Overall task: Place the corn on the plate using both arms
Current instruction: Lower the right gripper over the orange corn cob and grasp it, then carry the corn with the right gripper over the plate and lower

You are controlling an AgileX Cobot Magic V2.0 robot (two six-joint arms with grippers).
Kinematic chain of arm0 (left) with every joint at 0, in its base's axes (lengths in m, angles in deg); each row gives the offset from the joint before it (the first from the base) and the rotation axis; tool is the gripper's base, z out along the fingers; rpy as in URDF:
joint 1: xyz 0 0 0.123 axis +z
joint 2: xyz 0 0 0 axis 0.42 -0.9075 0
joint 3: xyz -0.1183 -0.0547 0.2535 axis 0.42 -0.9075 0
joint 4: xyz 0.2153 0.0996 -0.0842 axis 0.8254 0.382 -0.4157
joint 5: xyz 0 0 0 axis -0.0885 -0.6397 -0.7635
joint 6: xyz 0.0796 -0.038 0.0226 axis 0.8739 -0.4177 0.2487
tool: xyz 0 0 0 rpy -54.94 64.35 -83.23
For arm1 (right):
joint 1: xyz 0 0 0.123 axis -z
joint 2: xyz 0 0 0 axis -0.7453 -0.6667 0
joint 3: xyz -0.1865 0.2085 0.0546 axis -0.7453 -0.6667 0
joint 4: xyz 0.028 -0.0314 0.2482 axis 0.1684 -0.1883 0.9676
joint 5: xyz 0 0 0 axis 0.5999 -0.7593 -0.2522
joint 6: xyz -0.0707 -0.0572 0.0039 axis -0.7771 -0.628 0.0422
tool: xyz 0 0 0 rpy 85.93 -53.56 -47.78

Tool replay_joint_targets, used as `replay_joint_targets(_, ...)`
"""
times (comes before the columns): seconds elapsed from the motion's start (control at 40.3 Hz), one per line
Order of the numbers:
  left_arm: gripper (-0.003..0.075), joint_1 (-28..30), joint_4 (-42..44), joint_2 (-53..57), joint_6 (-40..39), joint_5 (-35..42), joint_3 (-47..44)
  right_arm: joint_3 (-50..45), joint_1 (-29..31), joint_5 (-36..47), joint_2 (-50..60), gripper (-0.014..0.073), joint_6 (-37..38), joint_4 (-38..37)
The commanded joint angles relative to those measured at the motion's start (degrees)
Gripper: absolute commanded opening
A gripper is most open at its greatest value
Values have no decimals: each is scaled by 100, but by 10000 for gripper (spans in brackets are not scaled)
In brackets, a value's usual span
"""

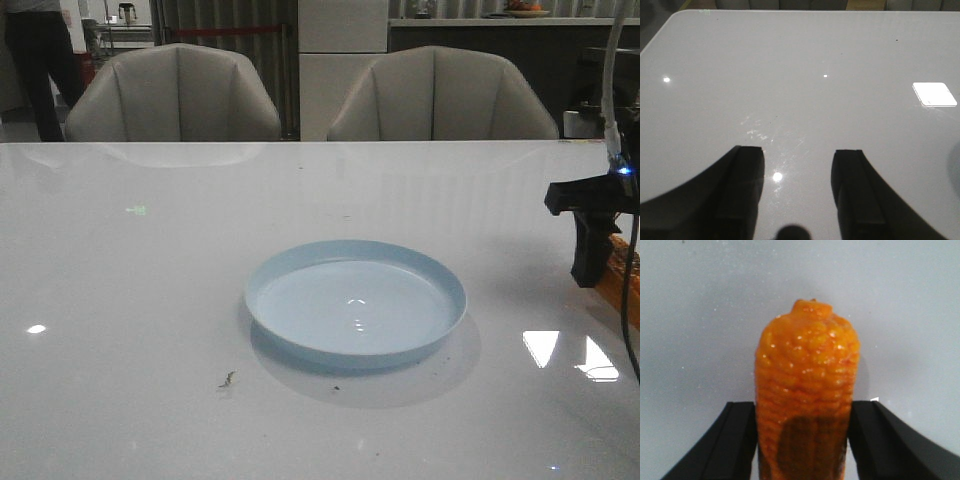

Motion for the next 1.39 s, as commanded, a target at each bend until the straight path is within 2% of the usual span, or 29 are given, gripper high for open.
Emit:
replay_joint_targets(0.0, 390, 3, -61, 42, -41, 538, 159, 145, 28, 139, 219, 489, 5, -54)
replay_joint_targets(0.099, 390, 3, -61, 42, -41, 541, 159, 145, 28, 152, 192, 466, 5, -72)
replay_joint_targets(0.149, 390, 3, -61, 42, -41, 541, 159, 145, 28, 151, 148, 423, 0, -79)
replay_joint_targets(0.273, 390, 3, -61, 42, -41, 541, 159, 145, 28, 114, 46, 249, -65, -127)
replay_joint_targets(0.347, 389, 3, -61, 42, -41, 541, 159, 172, 28, 108, 39, 203, -215, -127)
replay_joint_targets(0.471, 389, 3, -61, 42, -41, 563, 159, 455, 28, -109, 39, 205, -437, -127)
replay_joint_targets(0.719, 390, 3, -61, 42, -41, 826, 159, 1802, -297, -1099, 39, 205, -600, -127)
replay_joint_targets(0.992, 390, 3, -61, 42, -41, 926, 159, 2796, -1324, -1373, -15, 205, -605, -127)
replay_joint_targets(1.364, 389, 3, -61, 42, -41, 926, 159, 2897, -2612, -1191, -537, 205, -605, -23)
